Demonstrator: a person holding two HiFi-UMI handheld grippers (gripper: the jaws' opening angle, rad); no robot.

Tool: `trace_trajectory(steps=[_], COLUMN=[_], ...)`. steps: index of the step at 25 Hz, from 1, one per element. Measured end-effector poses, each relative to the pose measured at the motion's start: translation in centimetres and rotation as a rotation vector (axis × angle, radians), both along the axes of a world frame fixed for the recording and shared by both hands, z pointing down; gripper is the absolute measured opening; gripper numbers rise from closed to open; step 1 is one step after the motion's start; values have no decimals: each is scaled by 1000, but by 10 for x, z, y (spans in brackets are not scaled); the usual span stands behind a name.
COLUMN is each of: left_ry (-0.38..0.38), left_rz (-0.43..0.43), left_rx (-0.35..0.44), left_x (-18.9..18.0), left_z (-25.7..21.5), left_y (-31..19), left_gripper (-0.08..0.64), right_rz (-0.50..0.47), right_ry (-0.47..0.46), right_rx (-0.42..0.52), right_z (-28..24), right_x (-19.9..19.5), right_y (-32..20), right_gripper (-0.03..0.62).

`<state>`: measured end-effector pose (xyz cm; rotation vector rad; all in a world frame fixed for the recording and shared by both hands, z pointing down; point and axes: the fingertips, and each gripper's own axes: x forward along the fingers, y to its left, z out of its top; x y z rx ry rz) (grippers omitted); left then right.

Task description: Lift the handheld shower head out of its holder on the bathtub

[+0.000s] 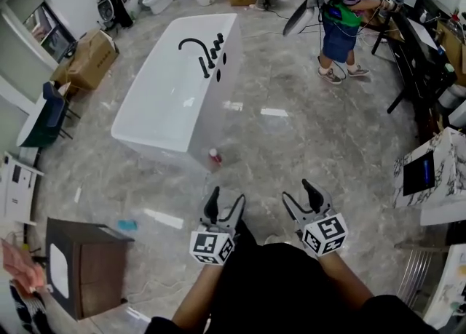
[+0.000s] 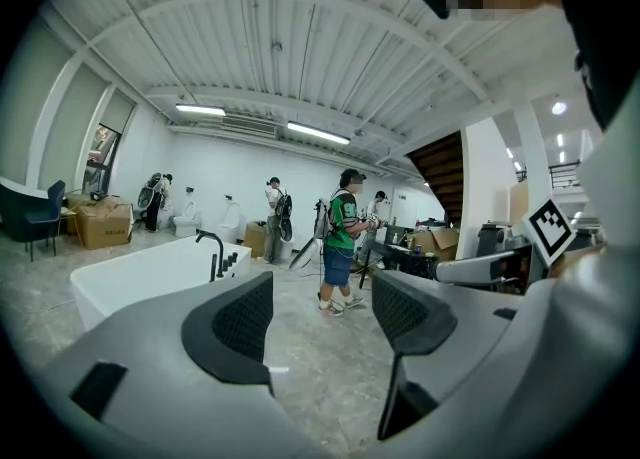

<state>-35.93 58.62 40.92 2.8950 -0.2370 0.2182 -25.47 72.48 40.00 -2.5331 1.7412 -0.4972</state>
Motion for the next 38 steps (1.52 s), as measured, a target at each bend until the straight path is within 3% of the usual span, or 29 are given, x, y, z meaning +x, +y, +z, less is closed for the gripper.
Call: trace_trajectory(steps=[11, 17, 28, 38], left_ry=[-21, 4, -4, 0], left_rz=[0, 9, 50, 14], left_rx=[-31, -78, -88, -90], left_x=[39, 86, 205, 270], left_z=[14, 26, 36, 27], left_y=[-27, -69, -210, -339], left_gripper=[285, 285, 285, 285], right_rz=[-25, -21, -54, -105], right_ry=[-27, -60, -76, -81], right_rx=[-25, -54, -109, -106], right_z=[17, 34, 49, 27], right_x=[28, 64, 190, 268], right_y=[-28, -67, -223, -369], right_gripper=[241, 241, 241, 241])
